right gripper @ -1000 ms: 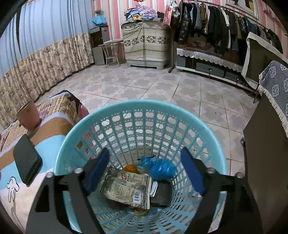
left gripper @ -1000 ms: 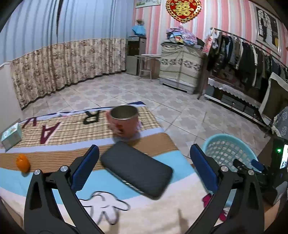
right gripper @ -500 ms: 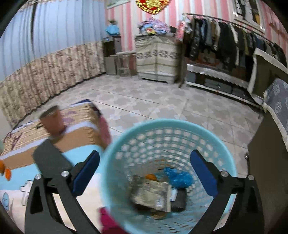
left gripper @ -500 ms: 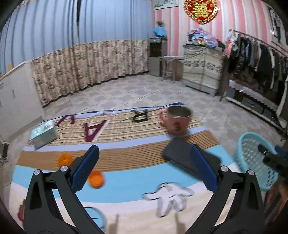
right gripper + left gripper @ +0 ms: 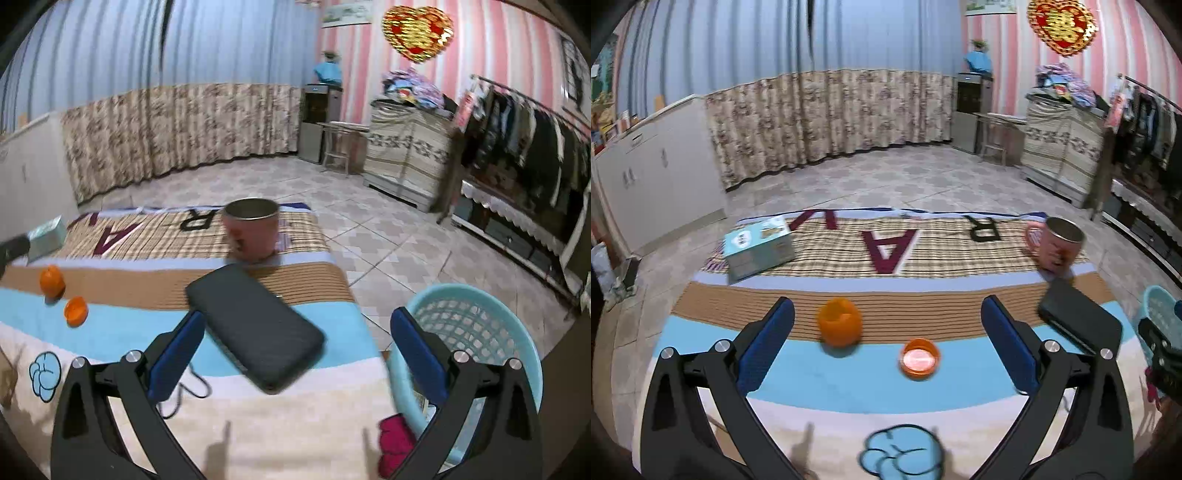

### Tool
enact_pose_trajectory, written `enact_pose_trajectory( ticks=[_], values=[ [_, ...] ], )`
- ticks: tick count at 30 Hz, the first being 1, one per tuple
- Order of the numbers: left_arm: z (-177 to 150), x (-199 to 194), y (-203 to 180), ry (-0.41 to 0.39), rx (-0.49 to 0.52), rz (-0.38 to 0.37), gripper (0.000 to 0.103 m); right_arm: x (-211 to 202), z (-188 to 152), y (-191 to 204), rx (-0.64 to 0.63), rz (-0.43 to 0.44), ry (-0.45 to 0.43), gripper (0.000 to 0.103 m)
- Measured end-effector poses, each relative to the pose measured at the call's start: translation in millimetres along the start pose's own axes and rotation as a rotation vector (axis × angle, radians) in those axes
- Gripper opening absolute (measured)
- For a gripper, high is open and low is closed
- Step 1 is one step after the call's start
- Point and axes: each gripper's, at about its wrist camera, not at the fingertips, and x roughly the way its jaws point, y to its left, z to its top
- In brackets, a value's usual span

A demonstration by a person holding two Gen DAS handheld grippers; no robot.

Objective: Collect trash
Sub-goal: 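Move the left tool to the peeled orange and grasp it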

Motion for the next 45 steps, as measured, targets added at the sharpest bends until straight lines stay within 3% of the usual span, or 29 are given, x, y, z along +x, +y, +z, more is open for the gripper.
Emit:
enact_pose_trajectory(
  ticks=[10,14,20,26,30,34,38,41,43,45],
  values=[
    [-10,28,45,0.063,-0.034,0.076,0.098,-1,15,52,-0.065,0.049,-0.023,0.098],
    [-16,39,55,0.081,-0.059,0.087,0.098,14,18,61,-0.02,0.1,0.009,0.098],
    [-27,61,48,0.12,0.007,0.123,0.098,40,12,73,-0.032,0.133,0.063,0.098],
    [-28,83,53,0.159,-0.069,0.08,0.098,51,2,70,-0.044,0.17,0.086,0.099],
    [-26,100,50,0.188,-0.056,0.089,0.098,53,-2,69,-0.053,0.165,0.062,0.099],
    [-24,120,41,0.233,-0.027,0.053,0.097,62,-1,68,-0.047,0.141,0.144,0.099],
    [-25,130,31,0.25,0.02,0.063,0.097,63,-1,63,-0.018,0.159,0.142,0.099],
    [-26,131,30,0.256,0.027,0.06,0.083,65,-3,67,-0.045,0.148,0.147,0.099],
    [-28,133,32,0.277,0.015,0.032,0.059,65,-5,71,-0.063,0.145,0.146,0.099],
    [-29,133,36,0.288,-0.005,0.009,0.052,61,-5,76,-0.08,0.156,0.134,0.099]
  ],
)
